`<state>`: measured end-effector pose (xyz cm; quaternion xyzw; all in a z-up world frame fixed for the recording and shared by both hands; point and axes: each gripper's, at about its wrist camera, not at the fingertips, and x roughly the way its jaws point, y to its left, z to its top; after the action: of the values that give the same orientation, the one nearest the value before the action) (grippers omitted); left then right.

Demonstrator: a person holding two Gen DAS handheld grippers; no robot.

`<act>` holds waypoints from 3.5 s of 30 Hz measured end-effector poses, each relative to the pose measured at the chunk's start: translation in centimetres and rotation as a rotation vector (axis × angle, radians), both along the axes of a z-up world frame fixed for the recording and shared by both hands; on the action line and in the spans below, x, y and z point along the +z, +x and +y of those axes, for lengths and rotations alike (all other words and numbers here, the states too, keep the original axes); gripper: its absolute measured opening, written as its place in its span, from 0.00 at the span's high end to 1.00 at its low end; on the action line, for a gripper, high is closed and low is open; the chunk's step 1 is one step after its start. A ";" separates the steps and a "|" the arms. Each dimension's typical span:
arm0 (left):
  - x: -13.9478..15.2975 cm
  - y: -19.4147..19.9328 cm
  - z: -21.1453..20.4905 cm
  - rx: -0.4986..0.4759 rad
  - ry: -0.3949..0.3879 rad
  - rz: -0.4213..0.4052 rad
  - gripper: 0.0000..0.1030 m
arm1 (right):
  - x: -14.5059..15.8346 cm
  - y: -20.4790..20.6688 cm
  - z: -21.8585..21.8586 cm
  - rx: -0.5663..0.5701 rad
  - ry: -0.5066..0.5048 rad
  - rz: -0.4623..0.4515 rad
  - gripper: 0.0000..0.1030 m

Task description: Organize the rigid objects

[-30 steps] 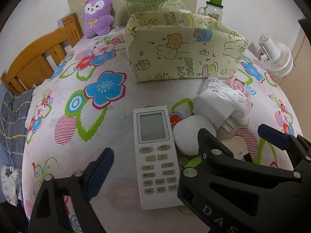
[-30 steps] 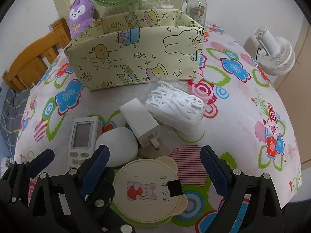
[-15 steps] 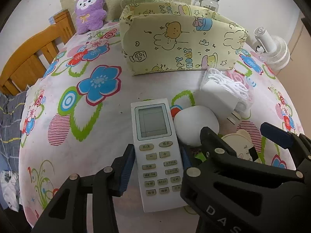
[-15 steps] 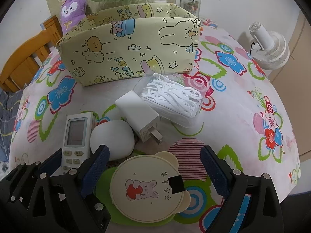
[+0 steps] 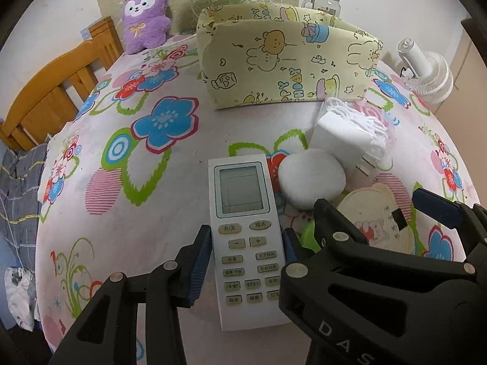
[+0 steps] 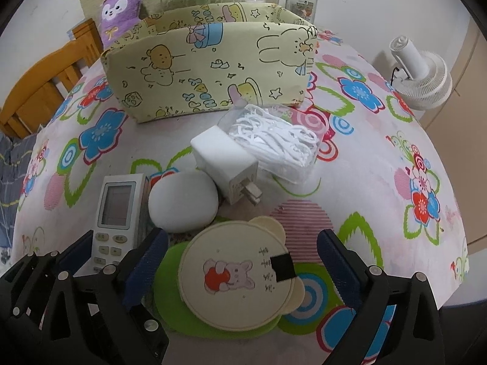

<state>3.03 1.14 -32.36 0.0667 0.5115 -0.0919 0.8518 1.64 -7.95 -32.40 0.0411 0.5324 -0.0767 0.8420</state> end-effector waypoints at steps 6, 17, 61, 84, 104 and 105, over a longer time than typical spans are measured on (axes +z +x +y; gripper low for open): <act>0.0 -0.9 0.1 0.021 0.008 0.000 0.54 | 0.0 -1.0 0.0 -0.013 -0.005 -0.003 0.02; -0.3 -1.2 -0.1 0.019 0.033 -0.012 0.54 | -0.7 -1.5 -0.6 -0.057 0.030 0.001 0.02; 7.3 1.8 -0.8 0.061 -0.033 -0.108 0.55 | 7.9 2.3 -1.4 -0.014 -0.008 -0.118 0.18; 12.6 3.9 -2.4 0.076 -0.061 -0.168 0.55 | 13.6 4.6 -3.0 -0.002 -0.017 -0.196 0.18; 15.0 6.5 -3.4 0.103 -0.084 -0.216 0.56 | 16.1 7.6 -4.1 0.021 -0.020 -0.246 0.18; 15.1 6.7 -3.4 0.104 -0.085 -0.216 0.56 | 16.0 7.8 -4.2 0.021 -0.020 -0.246 0.18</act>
<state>9.77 -2.30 -17.30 0.0137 0.4150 -0.0615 0.9076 9.43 -12.16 -16.35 0.0363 0.4249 -0.0673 0.9020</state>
